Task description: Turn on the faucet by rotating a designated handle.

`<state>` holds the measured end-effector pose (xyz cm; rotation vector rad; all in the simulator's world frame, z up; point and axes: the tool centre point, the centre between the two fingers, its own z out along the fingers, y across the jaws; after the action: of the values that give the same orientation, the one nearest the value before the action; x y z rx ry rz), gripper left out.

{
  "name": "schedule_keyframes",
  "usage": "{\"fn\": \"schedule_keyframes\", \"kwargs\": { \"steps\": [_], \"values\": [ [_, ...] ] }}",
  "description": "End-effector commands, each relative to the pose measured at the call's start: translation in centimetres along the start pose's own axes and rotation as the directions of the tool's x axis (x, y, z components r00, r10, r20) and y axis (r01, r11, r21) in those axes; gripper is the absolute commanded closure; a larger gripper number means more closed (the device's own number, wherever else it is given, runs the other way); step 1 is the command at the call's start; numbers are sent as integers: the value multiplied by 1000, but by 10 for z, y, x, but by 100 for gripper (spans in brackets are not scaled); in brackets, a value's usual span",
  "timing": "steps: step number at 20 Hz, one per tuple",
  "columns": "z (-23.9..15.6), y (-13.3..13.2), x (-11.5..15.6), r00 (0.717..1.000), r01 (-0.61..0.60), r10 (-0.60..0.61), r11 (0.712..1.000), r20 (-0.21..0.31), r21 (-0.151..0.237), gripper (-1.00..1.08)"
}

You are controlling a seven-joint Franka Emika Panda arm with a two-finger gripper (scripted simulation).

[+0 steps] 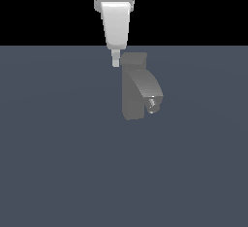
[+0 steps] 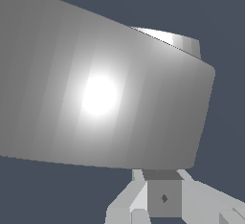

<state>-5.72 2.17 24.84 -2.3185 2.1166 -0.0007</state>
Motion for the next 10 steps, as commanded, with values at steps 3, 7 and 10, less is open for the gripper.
{"fn": "schedule_keyframes", "kwargs": {
  "steps": [3, 7, 10],
  "values": [
    [0, 2, 8, 1000, -1, 1, 1000, 0, -1, 108],
    [0, 5, 34, 1000, -3, 3, 1000, 0, -1, 108],
    [0, 6, 53, 1000, -4, 4, 1000, -1, -1, 108]
  ]
}}
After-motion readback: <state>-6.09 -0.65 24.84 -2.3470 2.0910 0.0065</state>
